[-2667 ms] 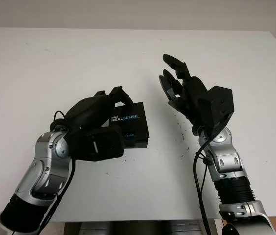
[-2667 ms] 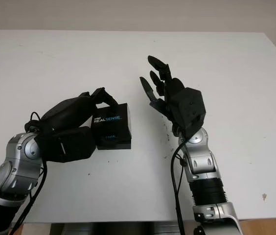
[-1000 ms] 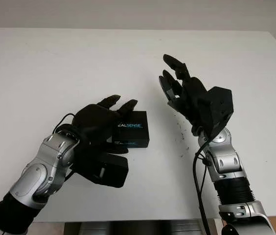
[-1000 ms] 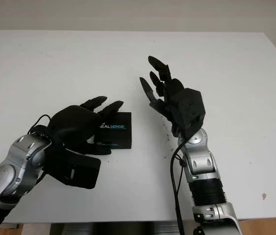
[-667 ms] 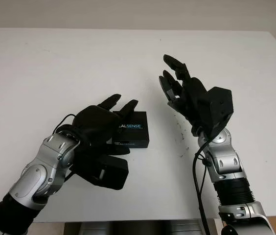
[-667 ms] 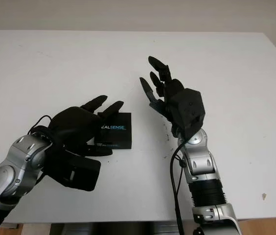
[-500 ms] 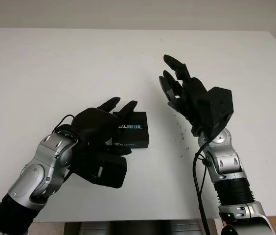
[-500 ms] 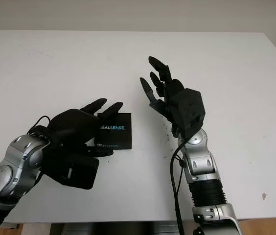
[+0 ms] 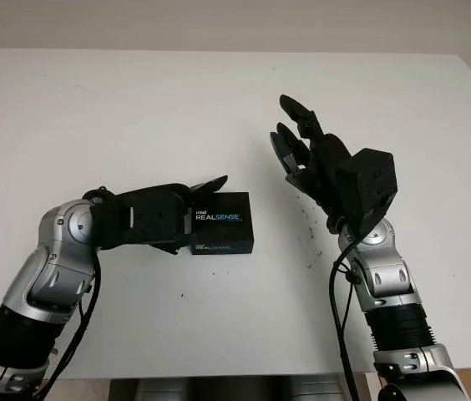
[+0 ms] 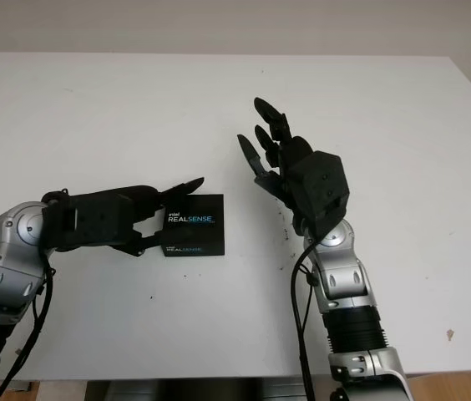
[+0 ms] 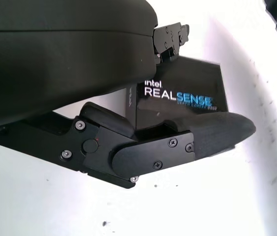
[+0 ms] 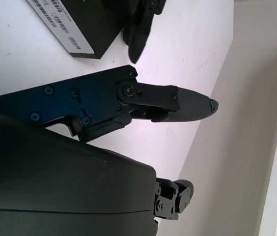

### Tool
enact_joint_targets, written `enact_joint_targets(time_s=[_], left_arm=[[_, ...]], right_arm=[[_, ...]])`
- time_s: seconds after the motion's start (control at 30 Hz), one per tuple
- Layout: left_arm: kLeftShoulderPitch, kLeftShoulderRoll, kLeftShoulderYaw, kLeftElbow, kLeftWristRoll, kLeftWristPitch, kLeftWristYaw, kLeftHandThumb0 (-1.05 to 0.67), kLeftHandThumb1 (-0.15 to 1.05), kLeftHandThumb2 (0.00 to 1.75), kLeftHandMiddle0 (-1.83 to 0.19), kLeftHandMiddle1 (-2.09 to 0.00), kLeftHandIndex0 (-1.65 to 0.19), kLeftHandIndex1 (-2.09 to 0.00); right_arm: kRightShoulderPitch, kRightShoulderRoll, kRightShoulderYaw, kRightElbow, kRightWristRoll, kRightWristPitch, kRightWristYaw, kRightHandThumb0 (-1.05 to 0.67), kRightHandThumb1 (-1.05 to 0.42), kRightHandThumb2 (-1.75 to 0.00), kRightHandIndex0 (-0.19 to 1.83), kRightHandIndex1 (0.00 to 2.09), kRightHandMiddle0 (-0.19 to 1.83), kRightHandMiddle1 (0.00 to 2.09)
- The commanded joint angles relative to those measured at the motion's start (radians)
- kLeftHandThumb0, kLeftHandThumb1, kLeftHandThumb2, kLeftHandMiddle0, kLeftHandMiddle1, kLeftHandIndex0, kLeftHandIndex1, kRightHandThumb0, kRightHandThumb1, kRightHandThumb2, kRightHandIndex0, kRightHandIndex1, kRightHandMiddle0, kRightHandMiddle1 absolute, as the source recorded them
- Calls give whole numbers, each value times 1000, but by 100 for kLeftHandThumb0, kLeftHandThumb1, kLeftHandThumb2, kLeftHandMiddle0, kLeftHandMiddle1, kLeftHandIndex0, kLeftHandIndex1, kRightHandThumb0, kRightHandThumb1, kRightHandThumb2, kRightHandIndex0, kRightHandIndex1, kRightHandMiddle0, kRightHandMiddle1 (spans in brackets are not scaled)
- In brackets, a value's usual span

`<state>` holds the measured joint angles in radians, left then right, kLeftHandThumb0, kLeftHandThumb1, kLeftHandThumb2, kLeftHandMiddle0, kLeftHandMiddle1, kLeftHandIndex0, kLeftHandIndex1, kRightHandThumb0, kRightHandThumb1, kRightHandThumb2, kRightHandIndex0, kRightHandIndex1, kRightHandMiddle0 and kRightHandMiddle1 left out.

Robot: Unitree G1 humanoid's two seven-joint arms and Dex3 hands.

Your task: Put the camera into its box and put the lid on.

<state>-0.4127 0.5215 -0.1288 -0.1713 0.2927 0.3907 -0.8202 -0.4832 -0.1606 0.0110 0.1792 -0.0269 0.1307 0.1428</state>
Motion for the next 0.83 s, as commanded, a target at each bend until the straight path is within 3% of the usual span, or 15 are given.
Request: enact_joint_targets(time_s=[0.0, 0.23, 0.4, 0.5, 0.8], left_arm=[[29, -29, 47, 8, -45, -6, 56, -93, 105, 70, 19, 0, 19, 0], [126, -214, 221, 39, -205, -198, 418, -78, 105, 66, 19, 0, 19, 0], [171, -302, 264, 77, -252, -328, 591, -74, 105, 64, 19, 0, 19, 0], [192, -340, 277, 98, -275, -383, 658, -78, 105, 62, 19, 0, 19, 0], [199, -388, 293, 172, -348, -409, 727, -73, 105, 62, 19, 0, 19, 0]], right_arm=[[8, -6, -8, -20, 3, -6, 1, -66, -105, -48, 11, 5, -11, 41], [17, 2, -11, -30, 16, -14, 2, -66, -105, -50, 7, 3, -14, 38], [23, 0, -10, -30, 19, -37, 9, -69, -105, -56, 2, 1, -18, 34], [27, 9, -19, -34, 29, -36, 3, -72, -105, -59, -2, 0, -19, 29], [52, 23, -24, -60, 34, -9, -31, -79, -105, -65, -10, 1, -18, 12]])
